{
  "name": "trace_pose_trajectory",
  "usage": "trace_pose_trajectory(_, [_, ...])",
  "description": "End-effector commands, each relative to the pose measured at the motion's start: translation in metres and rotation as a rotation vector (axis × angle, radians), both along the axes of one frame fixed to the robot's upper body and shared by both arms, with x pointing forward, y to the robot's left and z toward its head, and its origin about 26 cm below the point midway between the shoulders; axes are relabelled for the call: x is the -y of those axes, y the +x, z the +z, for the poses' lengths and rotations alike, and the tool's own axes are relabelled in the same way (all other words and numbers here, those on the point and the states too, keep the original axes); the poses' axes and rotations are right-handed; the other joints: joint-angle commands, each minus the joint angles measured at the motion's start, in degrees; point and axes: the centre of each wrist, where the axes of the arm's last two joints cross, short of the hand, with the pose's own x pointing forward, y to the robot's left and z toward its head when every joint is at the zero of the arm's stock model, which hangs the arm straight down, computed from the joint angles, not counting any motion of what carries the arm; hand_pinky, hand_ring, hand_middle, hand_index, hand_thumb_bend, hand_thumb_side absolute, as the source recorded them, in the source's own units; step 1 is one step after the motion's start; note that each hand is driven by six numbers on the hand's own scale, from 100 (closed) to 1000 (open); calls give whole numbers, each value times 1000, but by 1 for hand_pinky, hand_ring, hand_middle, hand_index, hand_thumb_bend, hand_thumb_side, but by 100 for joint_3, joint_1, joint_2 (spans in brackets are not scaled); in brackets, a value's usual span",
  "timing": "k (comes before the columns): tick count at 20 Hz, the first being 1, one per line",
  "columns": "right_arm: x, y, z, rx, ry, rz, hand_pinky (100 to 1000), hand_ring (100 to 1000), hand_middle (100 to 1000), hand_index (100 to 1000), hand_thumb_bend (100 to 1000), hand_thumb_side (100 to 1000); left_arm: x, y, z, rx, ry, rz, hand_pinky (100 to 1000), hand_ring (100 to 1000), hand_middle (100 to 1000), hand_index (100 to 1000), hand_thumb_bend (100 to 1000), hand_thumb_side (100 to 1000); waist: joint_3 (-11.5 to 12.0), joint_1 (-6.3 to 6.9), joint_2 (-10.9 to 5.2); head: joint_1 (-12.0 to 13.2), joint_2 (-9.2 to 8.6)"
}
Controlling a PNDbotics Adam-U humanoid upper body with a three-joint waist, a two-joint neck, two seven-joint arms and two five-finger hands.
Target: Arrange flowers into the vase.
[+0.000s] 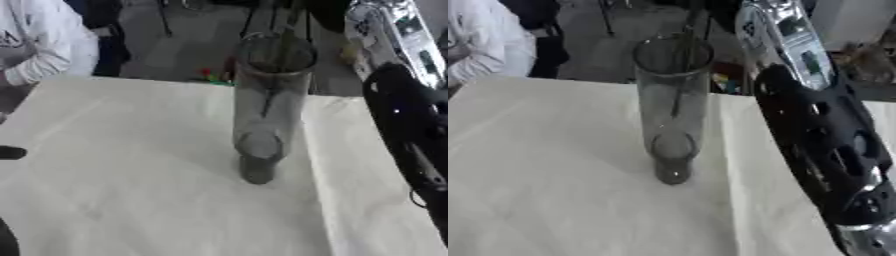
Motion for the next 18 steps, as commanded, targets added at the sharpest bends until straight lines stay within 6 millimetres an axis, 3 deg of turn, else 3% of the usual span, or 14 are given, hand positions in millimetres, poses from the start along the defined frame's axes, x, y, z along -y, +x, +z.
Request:
trace_pose_trajectory(1, [6,-6,8,26,-32,-33,204,491,151,117,100,103,-1,-3,6,27,-5,-2,482,768,737,811,200,970,-17,34,-154,39,-3])
trace_pose_trajectory(3, [7,-5,6,19,-63,-52,282,575,269,118,100,100,-1,-3,5,26,-5,0,483,768,737,811,200,970,-35,27,-165,54,4])
trace_pose_trajectory(6, [8,-3,3,11,-95,-70,382,639,339,119,100,100,-1,-3,5,27,-3,0,484,768,737,811,199,970,-60,19,-178,70,11])
trace_pose_trajectory(14, [11,2,-3,2,-175,-88,569,752,437,121,100,101,-1,-3,6,29,0,1,485,768,737,809,193,970,-86,2,-206,100,-1])
trace_pose_trajectory(18, [12,3,-5,-4,-197,-96,561,751,429,121,100,102,-2,-3,5,26,1,2,486,766,737,807,190,968,-113,-5,-223,111,13])
